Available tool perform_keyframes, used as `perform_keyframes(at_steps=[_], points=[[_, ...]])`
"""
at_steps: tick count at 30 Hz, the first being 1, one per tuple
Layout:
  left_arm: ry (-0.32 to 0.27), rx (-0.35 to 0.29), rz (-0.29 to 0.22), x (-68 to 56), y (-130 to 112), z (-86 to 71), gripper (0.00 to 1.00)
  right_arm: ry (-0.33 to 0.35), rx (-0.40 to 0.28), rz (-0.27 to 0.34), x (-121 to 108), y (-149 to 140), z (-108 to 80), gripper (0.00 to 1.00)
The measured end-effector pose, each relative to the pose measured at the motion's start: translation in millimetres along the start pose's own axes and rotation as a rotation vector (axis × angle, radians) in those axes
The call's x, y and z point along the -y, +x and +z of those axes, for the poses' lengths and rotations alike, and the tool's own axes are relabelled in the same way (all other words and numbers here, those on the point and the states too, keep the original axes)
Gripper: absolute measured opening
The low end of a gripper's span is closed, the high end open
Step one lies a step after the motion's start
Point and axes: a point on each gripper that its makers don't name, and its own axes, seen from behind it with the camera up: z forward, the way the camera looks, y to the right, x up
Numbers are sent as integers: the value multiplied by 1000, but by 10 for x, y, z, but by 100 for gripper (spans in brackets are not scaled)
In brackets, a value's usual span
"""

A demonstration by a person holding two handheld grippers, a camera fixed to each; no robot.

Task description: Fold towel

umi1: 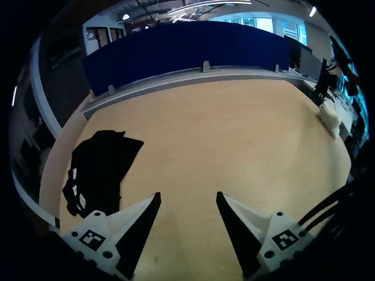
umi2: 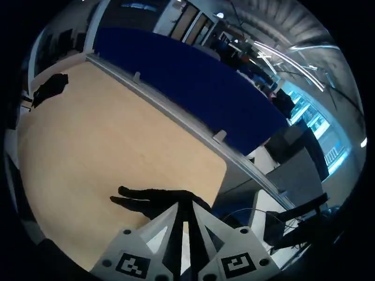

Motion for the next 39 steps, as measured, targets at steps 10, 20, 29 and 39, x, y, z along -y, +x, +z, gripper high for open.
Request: perform_keyframes(at_steps=[10, 20, 29, 39], points=[[-6, -4, 9, -38, 62, 21, 87, -12, 14, 1, -111, -58, 13, 6], [-11, -10, 12, -93, 99, 21, 87, -12, 21, -2, -132, -109, 12, 6], [-14, -12, 19, -133, 139, 8, 87, -9, 38, -5, -115, -250, -53, 6], [-26, -15, 38, -197, 183, -5, 87, -12, 84, 19, -105, -714, -251, 6]])
